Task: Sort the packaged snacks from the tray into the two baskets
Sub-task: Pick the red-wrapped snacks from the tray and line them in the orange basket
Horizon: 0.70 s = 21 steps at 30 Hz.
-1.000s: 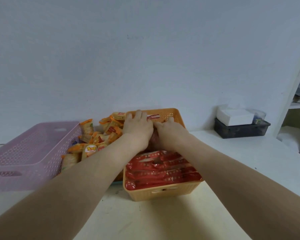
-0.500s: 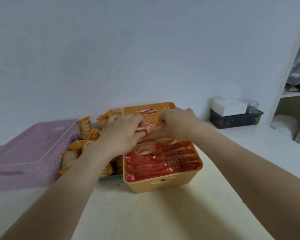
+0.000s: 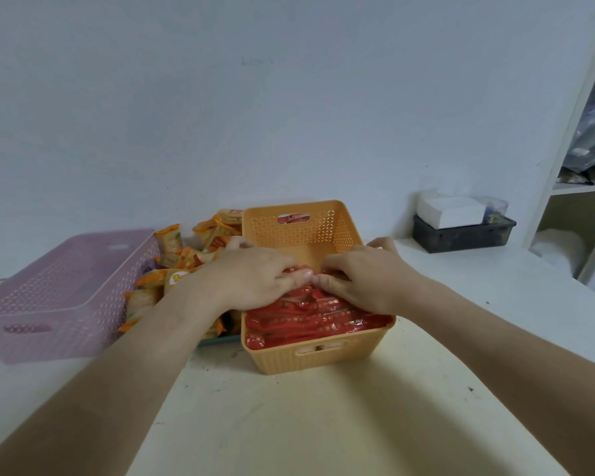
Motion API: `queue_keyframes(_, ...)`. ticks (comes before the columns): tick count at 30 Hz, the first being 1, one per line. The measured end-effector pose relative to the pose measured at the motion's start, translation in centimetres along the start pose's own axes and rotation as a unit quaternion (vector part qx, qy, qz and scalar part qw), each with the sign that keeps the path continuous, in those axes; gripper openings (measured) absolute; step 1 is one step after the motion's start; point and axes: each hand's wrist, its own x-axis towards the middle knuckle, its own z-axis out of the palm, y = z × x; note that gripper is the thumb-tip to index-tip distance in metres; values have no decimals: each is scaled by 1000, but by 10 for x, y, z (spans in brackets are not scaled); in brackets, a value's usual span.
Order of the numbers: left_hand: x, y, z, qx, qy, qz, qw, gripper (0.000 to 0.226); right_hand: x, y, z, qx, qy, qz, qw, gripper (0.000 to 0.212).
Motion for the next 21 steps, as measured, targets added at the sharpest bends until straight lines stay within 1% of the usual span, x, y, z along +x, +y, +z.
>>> queue_keyframes(1, -1, 3, 1, 10, -7, 3, 1000, 58, 0, 0, 2, -8, 8, -1, 1000, 48)
queue_keyframes(3, -5, 7, 3, 20, -9, 8, 1000, 47, 0, -1, 6, -16, 27, -2, 1000, 45)
queue_keyframes(7, -13, 7, 12, 18, 25, 17, 999, 42, -1, -2, 8, -58, 59, -11, 997, 38)
queue_keyframes(9, -12, 5, 14, 16, 42, 19, 999, 41, -1, -2, 8, -75, 58, 0, 995, 41)
queue_keyframes(11, -10, 4, 14, 19, 39, 18, 999, 41, 1, -2, 7, -82, 56, 14, 995, 45)
queue_keyframes(13, -7, 4, 12, 27, 15, 13, 999, 42, 2, 0, 6, -65, 36, 18, 997, 45)
queue_keyframes(15, -4, 5, 9, 49, -19, 2, 999, 45, 0, 3, 3, -20, 1, 13, 1000, 39)
queue_keyframes(17, -5, 8, 8, 78, -43, -19, 996, 56, -2, 5, 1, 28, -35, 3, 999, 32)
queue_keyframes(18, -6, 9, 9, 72, -37, -29, 996, 63, -3, 4, 0, 44, -48, -1, 998, 33)
queue_keyframes(19, -7, 11, 10, 49, 1, -38, 998, 66, -4, 4, -2, 52, -56, -6, 997, 38)
queue_keyframes(20, -9, 12, 12, 18, 73, -55, 996, 63, -5, 3, -3, 50, -60, -7, 997, 43)
queue_keyframes(21, -13, 13, 16, -19, 162, -87, 983, 56, -6, 2, -3, 45, -58, -6, 997, 48)
